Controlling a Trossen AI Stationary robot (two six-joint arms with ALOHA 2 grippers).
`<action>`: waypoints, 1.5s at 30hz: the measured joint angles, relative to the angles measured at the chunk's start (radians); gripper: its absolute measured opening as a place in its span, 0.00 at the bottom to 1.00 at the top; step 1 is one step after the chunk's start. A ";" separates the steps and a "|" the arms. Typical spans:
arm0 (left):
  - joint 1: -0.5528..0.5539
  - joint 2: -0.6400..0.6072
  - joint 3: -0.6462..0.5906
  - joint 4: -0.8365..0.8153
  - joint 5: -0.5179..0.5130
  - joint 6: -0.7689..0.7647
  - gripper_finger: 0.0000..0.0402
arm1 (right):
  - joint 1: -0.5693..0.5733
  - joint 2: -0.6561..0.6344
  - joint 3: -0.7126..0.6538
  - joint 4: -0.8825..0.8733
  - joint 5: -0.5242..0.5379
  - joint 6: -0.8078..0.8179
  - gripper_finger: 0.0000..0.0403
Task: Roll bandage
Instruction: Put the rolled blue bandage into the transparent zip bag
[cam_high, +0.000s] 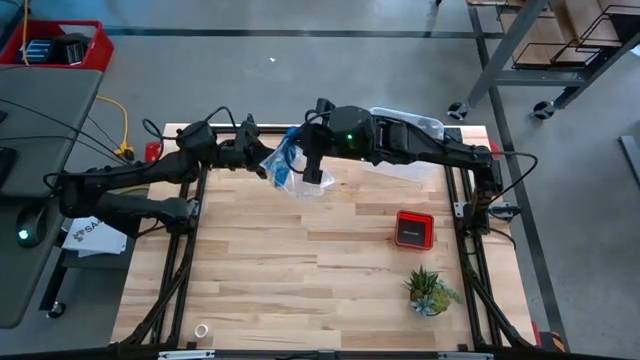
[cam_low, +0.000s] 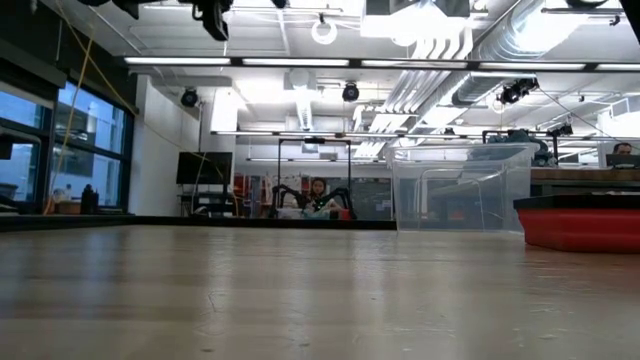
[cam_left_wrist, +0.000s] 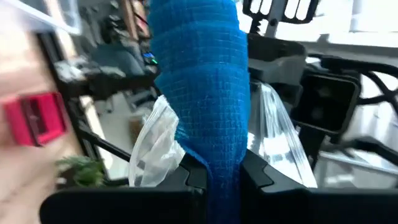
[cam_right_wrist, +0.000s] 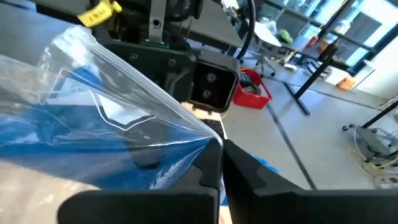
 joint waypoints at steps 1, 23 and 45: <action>-0.007 0.001 0.000 0.021 0.018 -0.001 0.06 | 0.002 -0.001 0.001 -0.001 0.019 -0.002 0.00; -0.073 0.055 0.001 0.223 0.060 0.097 0.12 | 0.001 0.002 -0.001 0.007 -0.082 -0.004 0.00; -0.095 0.080 0.002 0.389 0.123 0.226 0.14 | 0.004 0.009 -0.003 -0.145 -0.201 0.040 0.00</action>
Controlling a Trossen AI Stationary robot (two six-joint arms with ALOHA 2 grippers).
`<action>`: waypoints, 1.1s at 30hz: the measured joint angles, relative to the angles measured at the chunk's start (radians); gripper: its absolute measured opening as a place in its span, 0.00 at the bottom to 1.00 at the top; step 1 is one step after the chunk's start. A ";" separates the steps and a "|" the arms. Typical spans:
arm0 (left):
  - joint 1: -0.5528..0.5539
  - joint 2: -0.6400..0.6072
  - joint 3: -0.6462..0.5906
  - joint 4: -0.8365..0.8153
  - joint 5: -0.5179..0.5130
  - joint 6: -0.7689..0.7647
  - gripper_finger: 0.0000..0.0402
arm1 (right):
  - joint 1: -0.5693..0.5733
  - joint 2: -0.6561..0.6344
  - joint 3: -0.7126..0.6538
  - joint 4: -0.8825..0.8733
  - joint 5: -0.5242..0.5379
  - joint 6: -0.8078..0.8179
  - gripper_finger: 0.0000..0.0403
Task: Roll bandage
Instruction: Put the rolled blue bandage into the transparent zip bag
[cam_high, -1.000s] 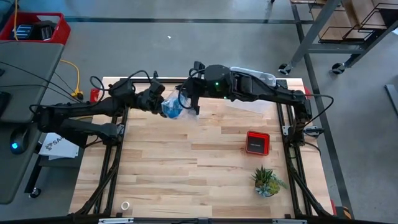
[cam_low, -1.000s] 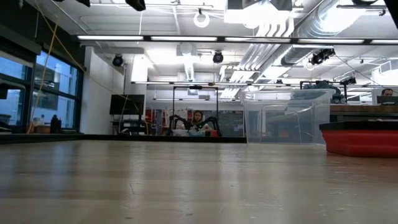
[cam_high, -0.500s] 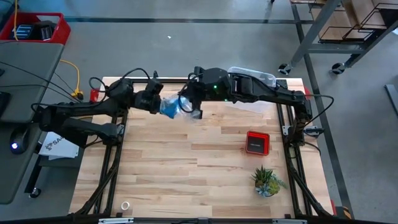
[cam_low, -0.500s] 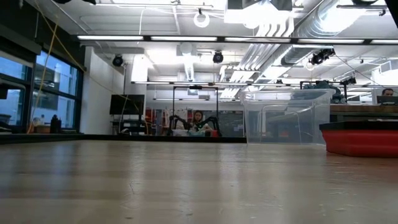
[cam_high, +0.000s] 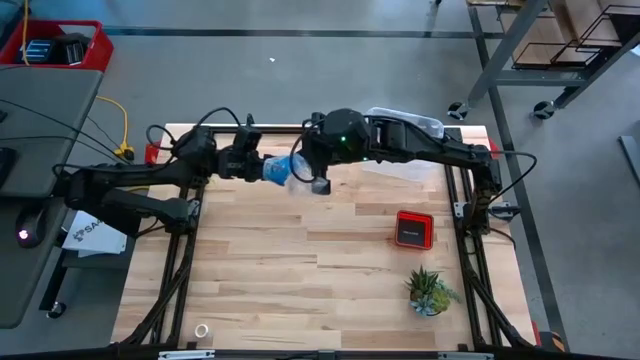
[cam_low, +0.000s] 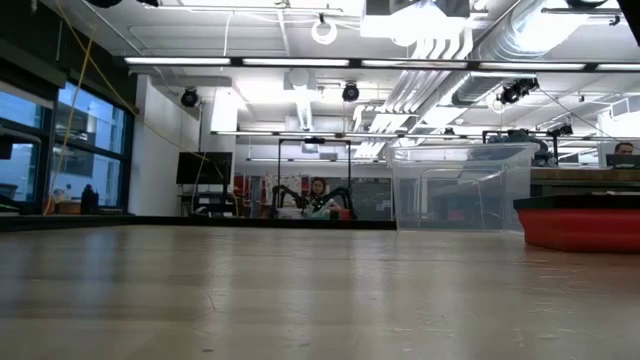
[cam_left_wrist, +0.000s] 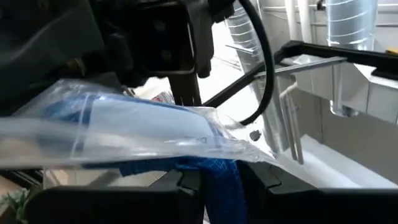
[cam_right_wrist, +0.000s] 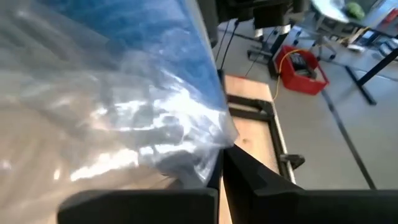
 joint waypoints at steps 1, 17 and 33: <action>-0.001 0.006 0.000 0.005 -0.009 -0.001 0.14 | 0.000 0.001 0.000 -0.009 -0.002 -0.004 0.00; 0.006 0.032 0.006 -0.111 0.050 0.145 0.41 | 0.007 0.003 -0.003 -0.084 -0.019 -0.026 0.00; 0.026 -0.017 0.004 -0.468 0.195 0.351 0.32 | 0.009 0.003 0.044 -0.198 -0.092 0.030 0.00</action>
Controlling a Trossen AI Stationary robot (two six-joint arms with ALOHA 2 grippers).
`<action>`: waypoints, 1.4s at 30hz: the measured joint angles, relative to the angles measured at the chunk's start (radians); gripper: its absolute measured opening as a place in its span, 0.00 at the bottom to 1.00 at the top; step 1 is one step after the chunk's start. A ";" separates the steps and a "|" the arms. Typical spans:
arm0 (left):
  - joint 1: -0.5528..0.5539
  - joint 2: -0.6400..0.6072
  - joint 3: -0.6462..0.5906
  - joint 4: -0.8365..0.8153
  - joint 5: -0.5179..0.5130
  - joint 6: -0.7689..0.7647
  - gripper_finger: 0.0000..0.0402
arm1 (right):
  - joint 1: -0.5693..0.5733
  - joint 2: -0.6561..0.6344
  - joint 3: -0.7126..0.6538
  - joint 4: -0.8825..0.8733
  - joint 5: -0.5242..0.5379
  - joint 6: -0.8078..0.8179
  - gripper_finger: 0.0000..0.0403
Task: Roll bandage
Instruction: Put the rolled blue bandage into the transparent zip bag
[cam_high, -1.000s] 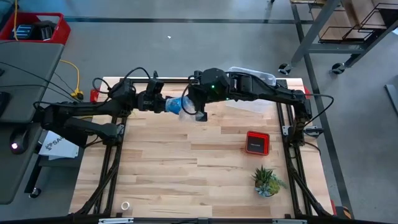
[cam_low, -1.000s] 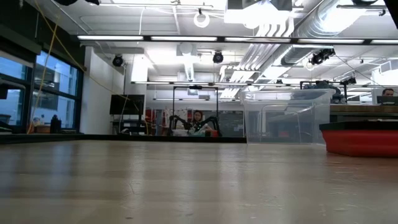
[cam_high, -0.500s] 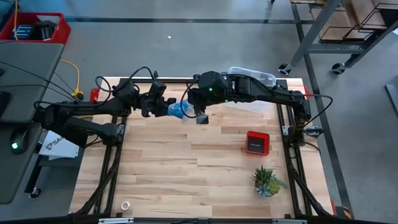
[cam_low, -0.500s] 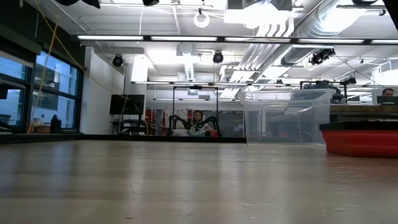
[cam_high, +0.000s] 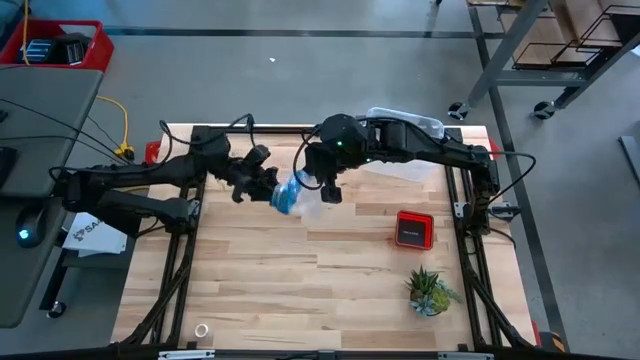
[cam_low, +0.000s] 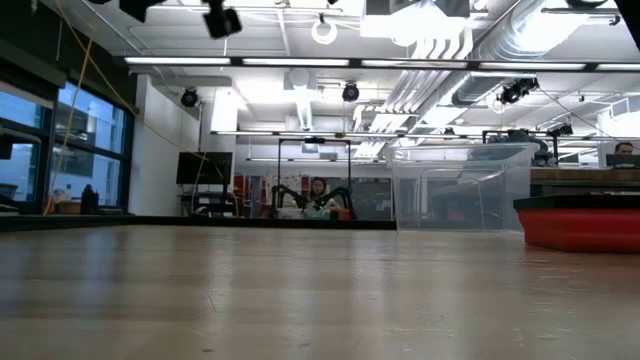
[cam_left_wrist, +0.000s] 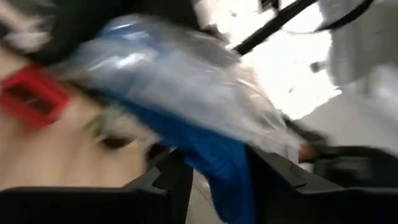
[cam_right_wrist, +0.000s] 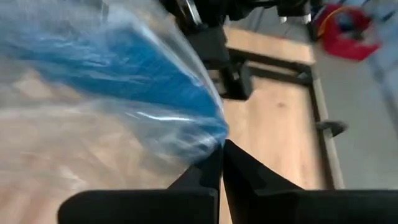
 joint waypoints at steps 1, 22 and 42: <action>0.000 -0.012 0.000 -0.070 -0.025 0.046 0.32 | -0.001 0.000 0.000 -0.007 -0.020 0.014 0.00; 0.008 -0.051 -0.002 -0.540 -0.464 0.655 0.32 | 0.010 0.000 -0.262 0.286 0.129 -0.013 0.00; 0.009 -0.054 0.351 -0.933 -0.587 0.847 0.61 | 0.010 -0.002 -0.261 0.340 0.240 -0.120 0.00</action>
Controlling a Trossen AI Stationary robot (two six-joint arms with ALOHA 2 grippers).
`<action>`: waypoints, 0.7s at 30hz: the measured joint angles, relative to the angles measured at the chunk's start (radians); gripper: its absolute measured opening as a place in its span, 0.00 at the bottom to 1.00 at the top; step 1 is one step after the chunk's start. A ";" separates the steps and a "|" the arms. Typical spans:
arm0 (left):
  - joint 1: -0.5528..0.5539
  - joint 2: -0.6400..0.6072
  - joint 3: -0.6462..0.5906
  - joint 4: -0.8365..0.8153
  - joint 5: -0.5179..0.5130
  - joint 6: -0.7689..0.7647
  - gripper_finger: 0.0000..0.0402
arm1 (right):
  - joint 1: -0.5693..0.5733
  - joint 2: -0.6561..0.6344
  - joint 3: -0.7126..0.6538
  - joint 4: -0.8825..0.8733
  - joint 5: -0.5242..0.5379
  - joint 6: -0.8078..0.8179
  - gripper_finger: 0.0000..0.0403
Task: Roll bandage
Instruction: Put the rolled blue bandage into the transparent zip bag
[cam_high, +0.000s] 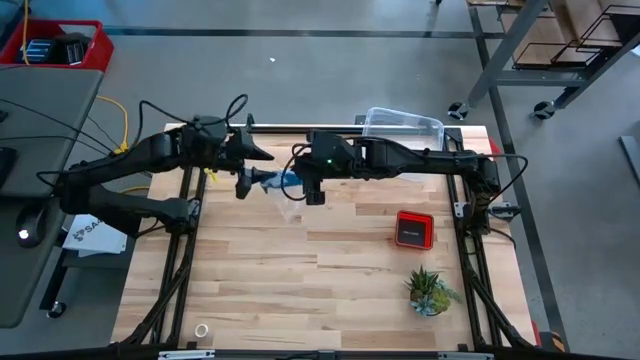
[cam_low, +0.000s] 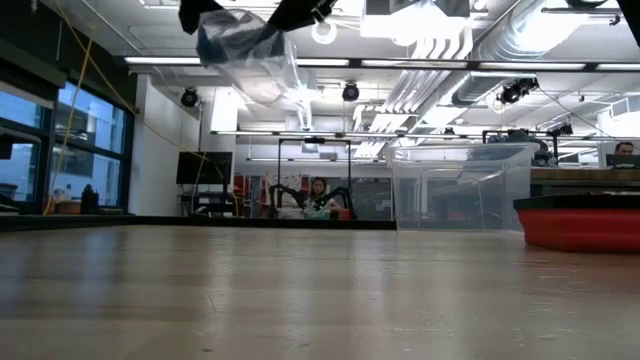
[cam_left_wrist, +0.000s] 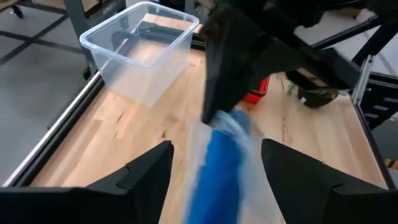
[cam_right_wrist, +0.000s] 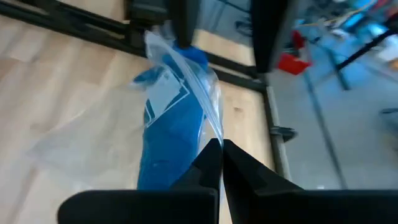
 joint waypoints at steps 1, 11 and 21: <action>0.000 0.000 0.014 -0.014 0.000 -0.005 0.61 | 0.000 0.000 0.000 0.011 0.026 -0.015 0.00; 0.000 -0.092 0.196 -0.093 -0.118 -0.076 0.61 | 0.001 -0.027 0.002 0.196 0.366 -0.060 0.00; -0.014 -0.125 0.197 -0.219 -0.338 -0.238 0.60 | 0.010 -0.025 0.002 0.369 0.437 -0.112 0.00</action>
